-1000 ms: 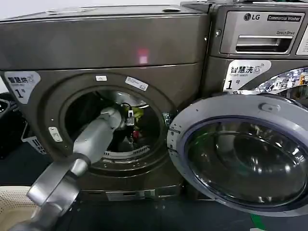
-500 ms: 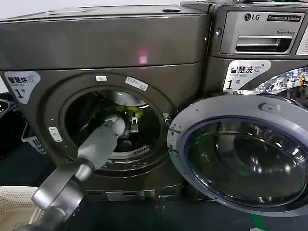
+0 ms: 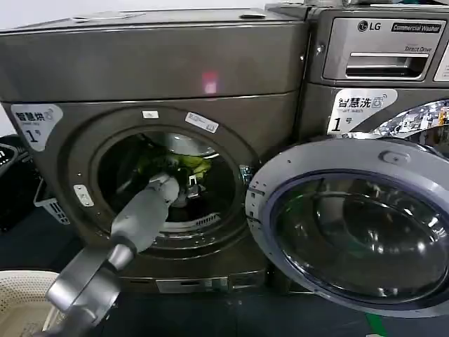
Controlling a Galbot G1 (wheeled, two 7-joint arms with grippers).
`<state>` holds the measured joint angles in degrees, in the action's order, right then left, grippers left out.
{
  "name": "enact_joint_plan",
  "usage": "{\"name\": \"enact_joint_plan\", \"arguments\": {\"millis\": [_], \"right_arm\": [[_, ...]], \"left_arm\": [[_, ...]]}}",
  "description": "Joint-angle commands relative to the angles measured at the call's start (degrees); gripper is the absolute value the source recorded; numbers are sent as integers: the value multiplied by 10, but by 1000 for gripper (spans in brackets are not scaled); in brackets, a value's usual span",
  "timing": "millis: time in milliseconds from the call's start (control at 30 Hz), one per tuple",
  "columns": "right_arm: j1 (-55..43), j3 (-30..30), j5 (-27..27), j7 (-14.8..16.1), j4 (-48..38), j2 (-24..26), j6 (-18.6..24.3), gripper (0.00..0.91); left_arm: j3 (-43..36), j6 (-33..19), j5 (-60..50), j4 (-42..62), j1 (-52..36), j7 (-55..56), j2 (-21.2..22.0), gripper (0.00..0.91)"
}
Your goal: Grasp the clothes from the dryer.
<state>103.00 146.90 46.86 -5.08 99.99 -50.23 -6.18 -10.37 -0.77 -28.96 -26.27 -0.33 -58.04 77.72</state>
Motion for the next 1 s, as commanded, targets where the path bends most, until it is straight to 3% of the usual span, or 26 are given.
{"name": "enact_joint_plan", "arguments": {"millis": [33,600,833,1000], "right_arm": [[1,2,1,0,1,-2,0,907],[2,4,0,0,0,0,1,907],[-1,2,0,0,2,-3,1,907],[-5,-3,0,0,6,-6,1,907]], "left_arm": [[3,1,3,-1,2,-3,0,0],[18,11,8,9,-3,-16,0,0],[69,37,-3,-17,11,39,-6,0],[135,51,29,-98,49,112,-22,0]]}}
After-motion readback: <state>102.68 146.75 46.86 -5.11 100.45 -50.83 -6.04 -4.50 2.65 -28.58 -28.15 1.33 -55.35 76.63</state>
